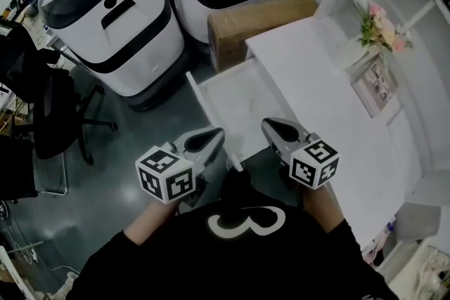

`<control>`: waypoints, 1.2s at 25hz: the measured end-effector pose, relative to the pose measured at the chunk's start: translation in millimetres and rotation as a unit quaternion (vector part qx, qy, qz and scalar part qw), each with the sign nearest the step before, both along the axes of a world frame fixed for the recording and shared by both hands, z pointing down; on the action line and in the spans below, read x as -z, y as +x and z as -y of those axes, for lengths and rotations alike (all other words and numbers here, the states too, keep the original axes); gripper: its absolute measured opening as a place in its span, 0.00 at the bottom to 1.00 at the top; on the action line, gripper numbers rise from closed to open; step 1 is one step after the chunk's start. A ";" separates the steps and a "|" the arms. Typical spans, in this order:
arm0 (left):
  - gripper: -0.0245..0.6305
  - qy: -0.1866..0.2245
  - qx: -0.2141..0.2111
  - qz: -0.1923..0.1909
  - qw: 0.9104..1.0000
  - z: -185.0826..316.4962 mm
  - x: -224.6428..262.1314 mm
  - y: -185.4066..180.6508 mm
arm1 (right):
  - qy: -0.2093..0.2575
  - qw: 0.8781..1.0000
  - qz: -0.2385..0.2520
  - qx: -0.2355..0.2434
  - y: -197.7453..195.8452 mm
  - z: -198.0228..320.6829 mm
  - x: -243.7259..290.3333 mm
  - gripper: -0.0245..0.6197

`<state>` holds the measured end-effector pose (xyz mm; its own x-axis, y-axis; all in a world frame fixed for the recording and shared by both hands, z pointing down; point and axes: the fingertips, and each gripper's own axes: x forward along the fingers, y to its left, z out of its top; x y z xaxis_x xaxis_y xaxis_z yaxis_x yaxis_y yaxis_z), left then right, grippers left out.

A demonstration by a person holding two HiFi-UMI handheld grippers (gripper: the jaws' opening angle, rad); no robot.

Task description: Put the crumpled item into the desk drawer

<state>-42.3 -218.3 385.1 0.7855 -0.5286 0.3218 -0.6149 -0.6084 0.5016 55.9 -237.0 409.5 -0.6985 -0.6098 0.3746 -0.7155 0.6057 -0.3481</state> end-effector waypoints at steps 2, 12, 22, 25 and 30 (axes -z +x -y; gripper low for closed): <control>0.05 0.016 -0.010 -0.003 1.000 -9.2 14.2 4.3 | 0.020 1.000 0.015 0.003 -0.7 -14.6 19.6 0.04; 0.05 0.089 -0.048 -0.017 0.995 -60.0 76.7 16.5 | 0.082 0.994 0.066 0.009 -10.1 -79.6 84.9 0.04; 0.05 0.101 -0.064 -0.013 0.993 -94.5 86.6 19.1 | 0.096 0.993 0.072 -0.001 -12.9 -115.0 93.7 0.04; 0.05 0.104 -0.070 -0.013 0.992 -99.9 87.3 21.0 | 0.098 0.993 0.072 -0.004 -13.3 -120.6 93.2 0.04; 0.05 0.102 -0.074 -0.011 0.992 -104.0 82.8 22.7 | 0.092 0.993 0.069 -0.007 -12.3 -126.8 86.5 0.04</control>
